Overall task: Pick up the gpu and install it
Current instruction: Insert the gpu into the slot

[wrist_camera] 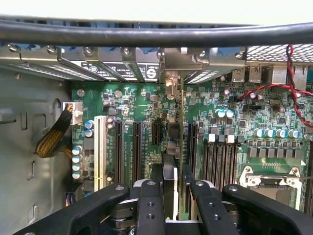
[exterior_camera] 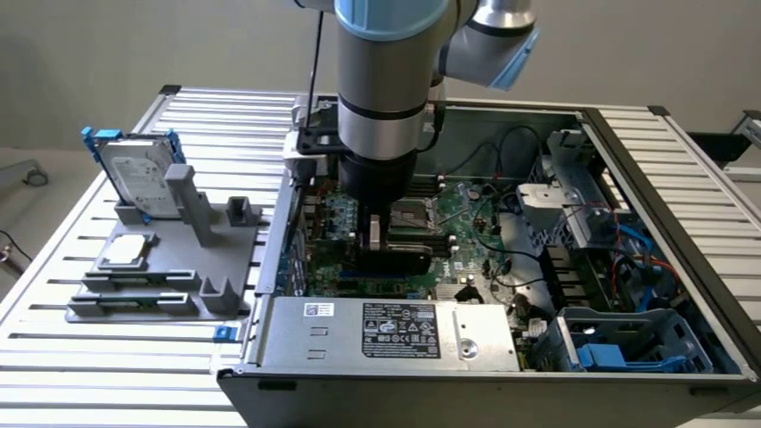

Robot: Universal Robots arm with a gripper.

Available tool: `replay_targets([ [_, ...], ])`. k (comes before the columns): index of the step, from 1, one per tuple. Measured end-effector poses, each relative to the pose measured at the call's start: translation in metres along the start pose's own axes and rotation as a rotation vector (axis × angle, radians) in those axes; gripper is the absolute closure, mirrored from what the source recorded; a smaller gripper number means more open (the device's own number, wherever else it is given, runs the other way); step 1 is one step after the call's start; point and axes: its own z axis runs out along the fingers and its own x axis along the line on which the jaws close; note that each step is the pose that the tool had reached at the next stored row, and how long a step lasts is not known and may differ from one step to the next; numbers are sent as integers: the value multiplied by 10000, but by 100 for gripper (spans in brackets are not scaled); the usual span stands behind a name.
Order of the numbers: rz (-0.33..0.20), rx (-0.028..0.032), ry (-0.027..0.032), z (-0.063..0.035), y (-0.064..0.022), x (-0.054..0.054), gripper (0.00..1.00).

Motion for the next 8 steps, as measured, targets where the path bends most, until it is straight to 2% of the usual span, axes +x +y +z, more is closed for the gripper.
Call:
replay_targets([
  [8,0,2,-3,5,0,0,74],
])
